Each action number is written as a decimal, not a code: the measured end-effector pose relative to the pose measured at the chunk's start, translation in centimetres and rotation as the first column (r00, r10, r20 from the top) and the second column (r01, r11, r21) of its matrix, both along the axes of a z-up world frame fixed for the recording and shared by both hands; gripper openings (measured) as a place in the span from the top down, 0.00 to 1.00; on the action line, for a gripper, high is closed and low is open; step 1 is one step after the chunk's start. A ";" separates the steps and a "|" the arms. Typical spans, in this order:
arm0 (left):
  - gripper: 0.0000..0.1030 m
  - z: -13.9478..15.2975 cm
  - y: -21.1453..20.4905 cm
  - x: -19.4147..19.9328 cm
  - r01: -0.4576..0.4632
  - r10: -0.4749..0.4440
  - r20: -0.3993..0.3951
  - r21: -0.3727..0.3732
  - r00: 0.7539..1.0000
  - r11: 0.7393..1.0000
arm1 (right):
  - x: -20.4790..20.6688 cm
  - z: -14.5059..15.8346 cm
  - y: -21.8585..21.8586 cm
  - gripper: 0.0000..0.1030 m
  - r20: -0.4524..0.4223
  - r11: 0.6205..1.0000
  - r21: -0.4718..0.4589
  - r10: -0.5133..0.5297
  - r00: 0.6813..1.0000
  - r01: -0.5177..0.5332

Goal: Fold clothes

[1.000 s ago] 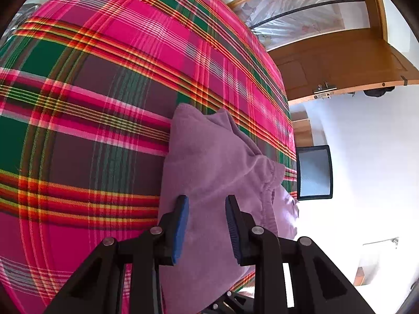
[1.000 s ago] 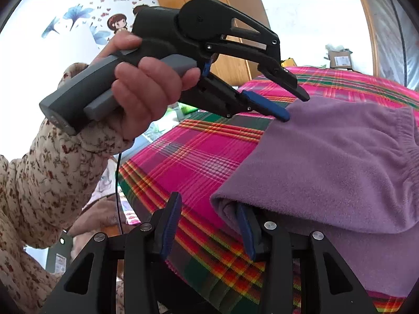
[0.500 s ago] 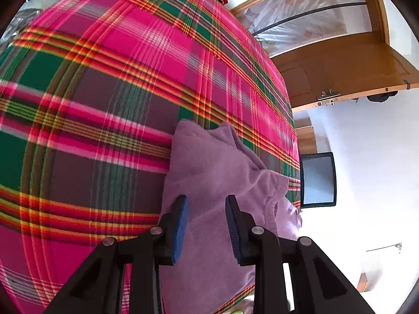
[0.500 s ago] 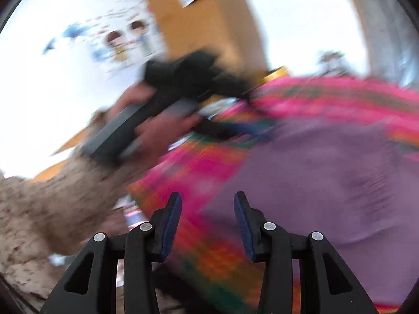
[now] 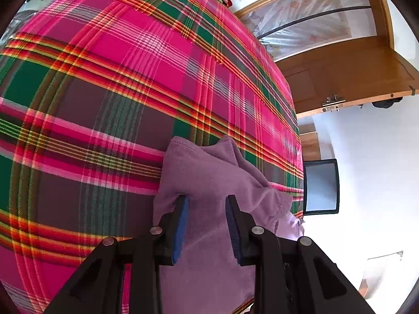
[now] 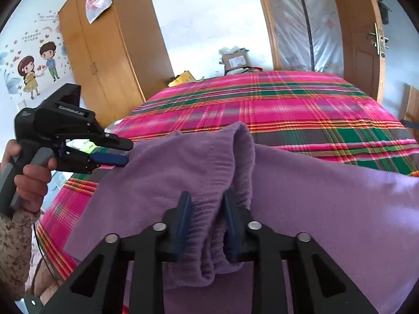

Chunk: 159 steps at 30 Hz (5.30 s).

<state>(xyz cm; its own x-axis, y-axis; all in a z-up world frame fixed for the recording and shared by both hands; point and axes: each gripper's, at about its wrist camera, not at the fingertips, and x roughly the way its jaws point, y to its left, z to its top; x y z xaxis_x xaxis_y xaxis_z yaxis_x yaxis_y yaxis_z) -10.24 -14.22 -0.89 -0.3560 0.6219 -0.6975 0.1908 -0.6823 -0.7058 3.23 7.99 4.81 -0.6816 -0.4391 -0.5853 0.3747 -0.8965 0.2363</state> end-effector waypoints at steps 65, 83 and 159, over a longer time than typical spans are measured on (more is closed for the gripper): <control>0.71 1.4 -0.3 0.4 -0.024 0.026 -0.056 0.026 0.998 0.999 | 2.2 -0.4 2.6 0.76 0.095 0.988 -0.111 -0.092 0.991 0.103; 0.71 0.2 0.4 -0.3 -0.009 0.010 -0.015 0.010 1.000 1.000 | -6.1 -0.5 -2.9 0.76 0.066 0.966 0.257 0.008 0.998 -0.025; 0.66 -2.2 -2.7 4.8 0.051 -0.053 0.027 0.085 0.998 0.995 | 7.7 -5.1 -18.0 0.73 -0.129 0.894 0.390 0.292 0.948 -0.222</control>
